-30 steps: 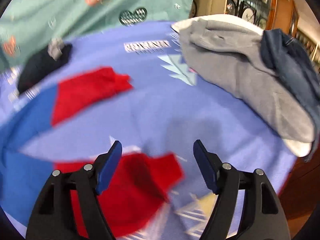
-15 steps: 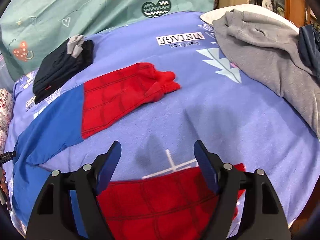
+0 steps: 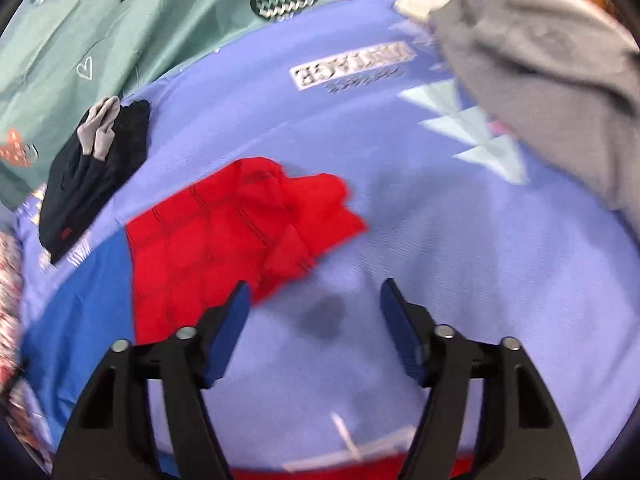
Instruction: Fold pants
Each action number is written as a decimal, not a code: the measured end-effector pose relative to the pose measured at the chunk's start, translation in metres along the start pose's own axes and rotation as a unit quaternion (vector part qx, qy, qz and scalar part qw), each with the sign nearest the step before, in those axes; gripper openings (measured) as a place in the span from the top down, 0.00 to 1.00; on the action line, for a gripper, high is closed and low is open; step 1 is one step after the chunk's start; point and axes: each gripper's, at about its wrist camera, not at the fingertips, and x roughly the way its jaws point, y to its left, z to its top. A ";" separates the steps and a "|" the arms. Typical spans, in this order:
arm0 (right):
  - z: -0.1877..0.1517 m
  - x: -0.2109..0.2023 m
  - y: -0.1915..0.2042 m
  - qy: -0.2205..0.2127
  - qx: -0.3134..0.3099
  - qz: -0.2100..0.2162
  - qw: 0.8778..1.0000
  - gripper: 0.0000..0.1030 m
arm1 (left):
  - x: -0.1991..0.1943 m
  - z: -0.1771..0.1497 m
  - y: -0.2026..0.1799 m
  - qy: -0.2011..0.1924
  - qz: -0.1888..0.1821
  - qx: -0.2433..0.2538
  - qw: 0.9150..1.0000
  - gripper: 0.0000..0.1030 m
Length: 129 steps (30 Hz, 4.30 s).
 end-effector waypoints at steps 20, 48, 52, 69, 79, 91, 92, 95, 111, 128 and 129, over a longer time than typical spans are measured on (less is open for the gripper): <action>-0.028 0.005 -0.010 0.006 0.007 0.048 0.999 0.87 | 0.049 0.011 0.023 0.060 0.043 -0.002 0.997 0.57; -0.030 0.041 0.201 0.033 -0.335 0.079 0.938 0.34 | -0.022 -0.066 -0.009 0.041 -0.038 0.007 0.998 0.15; -0.029 0.039 0.211 0.017 -0.395 0.070 0.916 0.34 | -0.015 -0.065 -0.009 0.045 -0.047 0.000 0.998 0.14; 0.020 0.052 0.237 0.043 -0.402 0.099 0.909 0.93 | -0.005 -0.066 -0.004 0.062 -0.061 -0.028 0.996 0.14; 0.017 0.046 0.234 -0.003 -0.360 0.055 0.931 0.52 | -0.015 -0.016 0.020 0.005 -0.037 -0.016 0.999 0.10; -0.010 0.022 0.192 0.066 -0.295 0.153 0.941 0.92 | 0.030 0.033 -0.009 0.004 -0.012 0.092 0.996 0.09; -0.019 0.029 0.202 0.080 -0.312 0.152 0.935 0.92 | 0.035 0.033 -0.015 0.003 0.005 0.099 0.995 0.09; -0.021 0.054 0.206 0.108 -0.308 0.129 0.936 0.91 | 0.061 0.030 -0.020 0.031 0.060 0.100 0.993 0.09; 0.035 -0.004 0.068 -0.043 -0.190 -0.026 0.981 0.44 | 0.007 0.006 -0.011 0.000 0.005 0.040 0.999 0.08; 0.053 0.044 0.070 -0.052 -0.258 -0.175 0.949 0.52 | 0.012 -0.030 -0.035 0.065 -0.061 -0.022 0.996 0.06; 0.052 0.040 0.073 -0.067 -0.259 -0.182 0.946 0.47 | 0.009 -0.027 -0.033 0.058 -0.061 -0.020 0.996 0.06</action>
